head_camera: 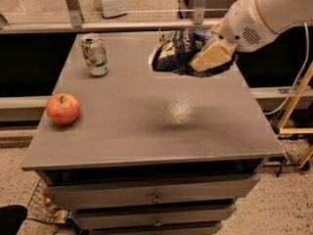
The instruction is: Move blue chip bag near apple
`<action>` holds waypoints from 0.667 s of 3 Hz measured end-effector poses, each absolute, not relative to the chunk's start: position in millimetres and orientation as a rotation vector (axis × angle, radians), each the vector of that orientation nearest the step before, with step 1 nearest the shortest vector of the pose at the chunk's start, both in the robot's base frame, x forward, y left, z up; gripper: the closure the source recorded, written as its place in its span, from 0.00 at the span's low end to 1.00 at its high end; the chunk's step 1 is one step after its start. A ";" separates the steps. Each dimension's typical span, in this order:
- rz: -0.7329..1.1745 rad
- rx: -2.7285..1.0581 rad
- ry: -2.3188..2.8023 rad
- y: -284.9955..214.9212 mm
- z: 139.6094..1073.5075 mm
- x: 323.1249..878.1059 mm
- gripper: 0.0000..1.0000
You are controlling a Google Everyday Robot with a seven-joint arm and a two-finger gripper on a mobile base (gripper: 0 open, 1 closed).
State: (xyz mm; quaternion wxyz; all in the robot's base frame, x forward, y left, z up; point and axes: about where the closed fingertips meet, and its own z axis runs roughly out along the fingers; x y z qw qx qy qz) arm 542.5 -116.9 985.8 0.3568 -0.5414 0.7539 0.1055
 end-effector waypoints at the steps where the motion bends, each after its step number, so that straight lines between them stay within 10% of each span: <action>1: 0.370 -1.504 1.887 -72.4 965.0 508.6 1.00; 2: 0.457 -1.577 1.850 -41.5 948.4 494.4 1.00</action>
Offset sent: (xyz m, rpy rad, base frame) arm -0.0636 0.1061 -0.0572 0.0659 0.1185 0.2885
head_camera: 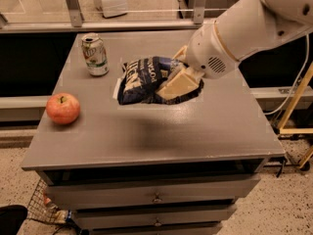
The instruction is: Move blue chip bag near apple
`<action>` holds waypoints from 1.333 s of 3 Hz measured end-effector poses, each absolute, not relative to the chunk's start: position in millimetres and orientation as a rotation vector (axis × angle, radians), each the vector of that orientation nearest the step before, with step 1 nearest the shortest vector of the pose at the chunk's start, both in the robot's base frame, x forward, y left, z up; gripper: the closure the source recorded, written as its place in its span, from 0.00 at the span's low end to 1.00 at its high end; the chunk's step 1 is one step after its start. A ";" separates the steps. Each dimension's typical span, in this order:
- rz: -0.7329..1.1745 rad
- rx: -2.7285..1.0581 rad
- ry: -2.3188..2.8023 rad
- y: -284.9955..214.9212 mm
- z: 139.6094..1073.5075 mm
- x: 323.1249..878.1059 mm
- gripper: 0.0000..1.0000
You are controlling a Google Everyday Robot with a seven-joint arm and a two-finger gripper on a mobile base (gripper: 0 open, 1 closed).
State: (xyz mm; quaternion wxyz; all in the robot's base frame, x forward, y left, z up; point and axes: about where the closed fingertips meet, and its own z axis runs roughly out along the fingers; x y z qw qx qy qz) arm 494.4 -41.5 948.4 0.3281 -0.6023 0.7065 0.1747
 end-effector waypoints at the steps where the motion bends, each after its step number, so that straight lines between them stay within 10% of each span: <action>1: 0.526 -1.636 1.815 -14.4 932.3 484.1 1.00; 4: 0.520 -1.644 1.810 -11.1 934.5 481.4 0.36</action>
Offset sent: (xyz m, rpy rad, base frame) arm -0.0088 0.0235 -0.0139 0.0122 0.0255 0.0591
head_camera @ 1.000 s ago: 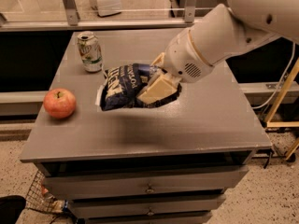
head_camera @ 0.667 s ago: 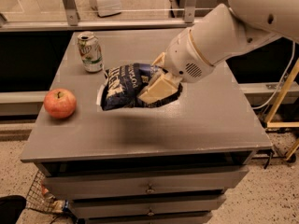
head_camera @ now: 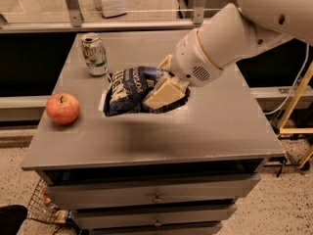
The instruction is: Move blue chip bag near apple
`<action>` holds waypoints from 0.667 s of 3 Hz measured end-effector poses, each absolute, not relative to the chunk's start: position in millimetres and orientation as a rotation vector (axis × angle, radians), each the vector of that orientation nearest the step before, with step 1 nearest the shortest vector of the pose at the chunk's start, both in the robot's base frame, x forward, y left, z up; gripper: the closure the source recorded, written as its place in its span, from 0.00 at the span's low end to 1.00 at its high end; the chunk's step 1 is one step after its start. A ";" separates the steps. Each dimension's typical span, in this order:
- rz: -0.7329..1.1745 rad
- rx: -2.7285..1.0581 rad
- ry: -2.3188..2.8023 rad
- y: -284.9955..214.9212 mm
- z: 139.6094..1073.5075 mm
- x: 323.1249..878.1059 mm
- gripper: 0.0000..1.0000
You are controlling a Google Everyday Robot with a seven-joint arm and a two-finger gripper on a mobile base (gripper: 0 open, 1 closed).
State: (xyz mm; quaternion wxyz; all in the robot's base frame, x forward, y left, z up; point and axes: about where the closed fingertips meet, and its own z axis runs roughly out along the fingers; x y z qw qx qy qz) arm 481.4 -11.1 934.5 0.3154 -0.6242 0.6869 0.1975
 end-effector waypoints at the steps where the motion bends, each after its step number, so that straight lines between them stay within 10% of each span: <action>1: 0.520 -1.648 1.807 -9.5 935.0 480.4 0.13; 2: 0.519 -1.654 1.803 -7.3 935.7 479.0 0.00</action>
Offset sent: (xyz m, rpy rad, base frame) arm -0.0008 0.0013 0.0004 -0.0009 -0.0009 0.0025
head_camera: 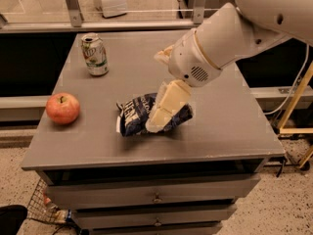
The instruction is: Move blue chip bag near apple
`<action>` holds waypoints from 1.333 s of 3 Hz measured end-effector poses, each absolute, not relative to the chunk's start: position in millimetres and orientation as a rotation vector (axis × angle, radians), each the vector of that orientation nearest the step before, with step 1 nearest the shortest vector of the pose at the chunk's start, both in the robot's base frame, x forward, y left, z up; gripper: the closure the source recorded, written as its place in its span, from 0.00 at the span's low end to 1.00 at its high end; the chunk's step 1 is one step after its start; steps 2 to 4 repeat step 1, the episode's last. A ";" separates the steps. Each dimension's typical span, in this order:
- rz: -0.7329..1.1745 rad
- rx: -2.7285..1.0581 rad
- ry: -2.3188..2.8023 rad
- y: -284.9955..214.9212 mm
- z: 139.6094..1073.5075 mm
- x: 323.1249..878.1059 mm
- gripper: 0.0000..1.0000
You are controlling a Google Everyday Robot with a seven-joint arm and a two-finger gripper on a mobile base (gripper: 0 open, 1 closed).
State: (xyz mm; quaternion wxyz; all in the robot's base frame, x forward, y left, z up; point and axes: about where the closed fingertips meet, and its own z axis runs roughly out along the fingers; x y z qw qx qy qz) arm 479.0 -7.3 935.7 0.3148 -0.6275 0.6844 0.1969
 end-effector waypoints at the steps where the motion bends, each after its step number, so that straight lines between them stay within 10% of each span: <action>1: 0.519 -1.654 1.803 -7.3 935.7 479.0 0.00; 4: 0.519 -1.654 1.803 -7.3 935.7 479.0 0.00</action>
Offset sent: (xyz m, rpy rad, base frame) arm 0.0000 0.0000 0.0000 0.0000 0.0000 0.0000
